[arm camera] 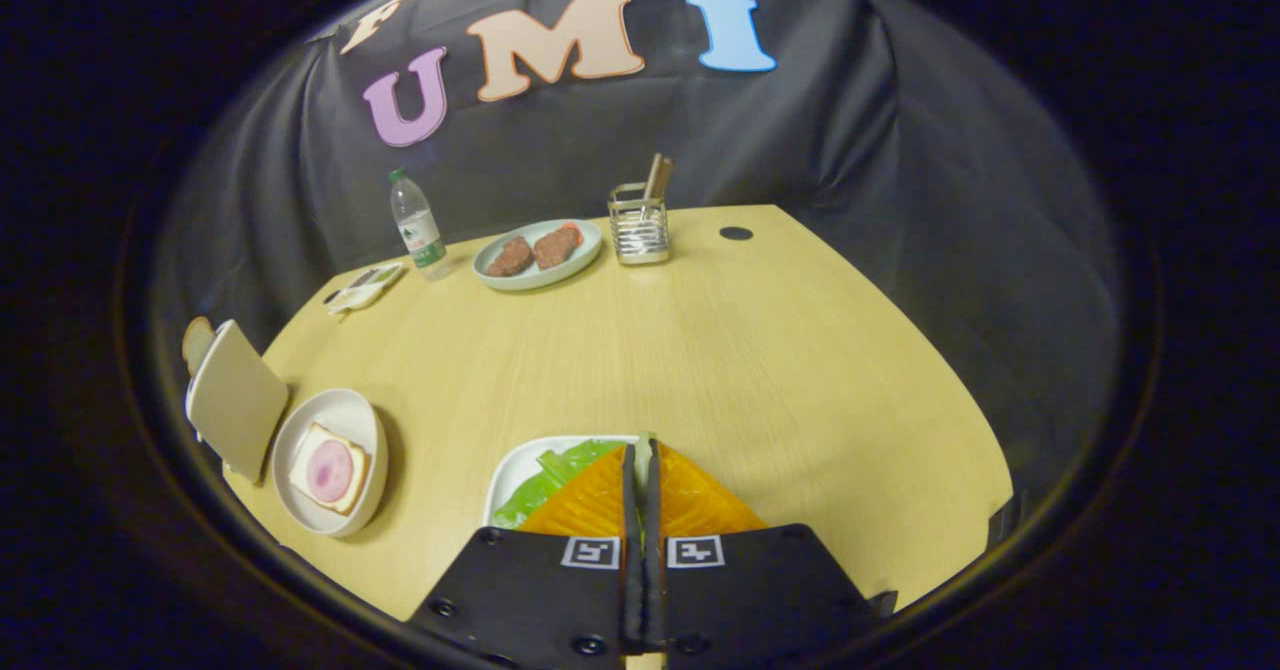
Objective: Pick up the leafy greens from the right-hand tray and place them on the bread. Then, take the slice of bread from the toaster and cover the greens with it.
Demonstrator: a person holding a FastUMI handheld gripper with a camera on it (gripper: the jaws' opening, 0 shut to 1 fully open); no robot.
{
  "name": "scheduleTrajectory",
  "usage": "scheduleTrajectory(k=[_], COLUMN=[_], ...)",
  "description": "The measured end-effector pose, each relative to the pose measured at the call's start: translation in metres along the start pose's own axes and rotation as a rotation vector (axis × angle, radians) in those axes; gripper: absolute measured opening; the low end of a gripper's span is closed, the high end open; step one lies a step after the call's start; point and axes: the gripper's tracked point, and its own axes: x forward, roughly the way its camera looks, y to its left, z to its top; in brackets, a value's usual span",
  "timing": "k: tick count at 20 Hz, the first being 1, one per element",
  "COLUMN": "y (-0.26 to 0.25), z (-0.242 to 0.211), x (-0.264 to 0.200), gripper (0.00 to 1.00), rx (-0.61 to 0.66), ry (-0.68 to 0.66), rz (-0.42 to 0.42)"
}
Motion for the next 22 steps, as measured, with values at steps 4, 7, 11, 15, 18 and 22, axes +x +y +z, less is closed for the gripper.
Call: scheduleTrajectory(k=[4, 7, 11, 15, 18, 22], y=[0.028, 0.051, 0.093, 0.160, 0.216, 0.277], z=[0.024, 0.039, 0.055, 0.063, 0.063, 0.052], x=[-0.023, -0.040, -0.059, -0.071, -0.077, -0.076], gripper=[0.04, 0.04, 0.03, 0.03, 0.04, 0.04], rx=[0.024, 0.024, 0.029, 0.054, 0.099, 0.157], ry=[-0.061, -0.112, -0.156, -0.169, -0.169, -0.149], rz=[0.073, 0.121, 0.195, 0.328, 0.439, 0.538])
